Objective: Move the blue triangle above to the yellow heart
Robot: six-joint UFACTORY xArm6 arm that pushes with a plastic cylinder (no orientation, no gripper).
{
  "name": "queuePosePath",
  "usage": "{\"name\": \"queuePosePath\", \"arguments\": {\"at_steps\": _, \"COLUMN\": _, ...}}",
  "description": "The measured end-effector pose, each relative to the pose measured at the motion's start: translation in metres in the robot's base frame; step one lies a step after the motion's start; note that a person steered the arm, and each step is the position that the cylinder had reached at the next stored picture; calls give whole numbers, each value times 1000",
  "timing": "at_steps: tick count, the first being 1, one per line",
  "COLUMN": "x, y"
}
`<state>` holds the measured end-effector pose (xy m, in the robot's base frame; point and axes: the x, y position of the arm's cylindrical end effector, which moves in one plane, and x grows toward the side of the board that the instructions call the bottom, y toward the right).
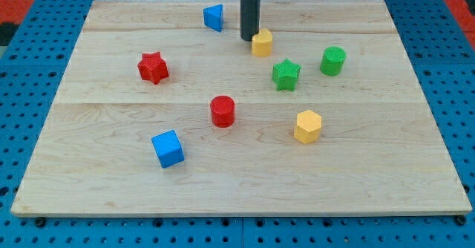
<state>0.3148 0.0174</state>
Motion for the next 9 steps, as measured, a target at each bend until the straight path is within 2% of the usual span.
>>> {"name": "queuePosePath", "arguments": {"at_steps": 1, "x": 22, "y": -40}}
{"name": "queuePosePath", "arguments": {"at_steps": 2, "x": 22, "y": -131}}
{"name": "queuePosePath", "arguments": {"at_steps": 4, "x": -40, "y": -130}}
{"name": "queuePosePath", "arguments": {"at_steps": 5, "x": -59, "y": -108}}
{"name": "queuePosePath", "arguments": {"at_steps": 6, "x": -59, "y": -52}}
{"name": "queuePosePath", "arguments": {"at_steps": 8, "x": -69, "y": -85}}
{"name": "queuePosePath", "arguments": {"at_steps": 9, "x": -91, "y": -95}}
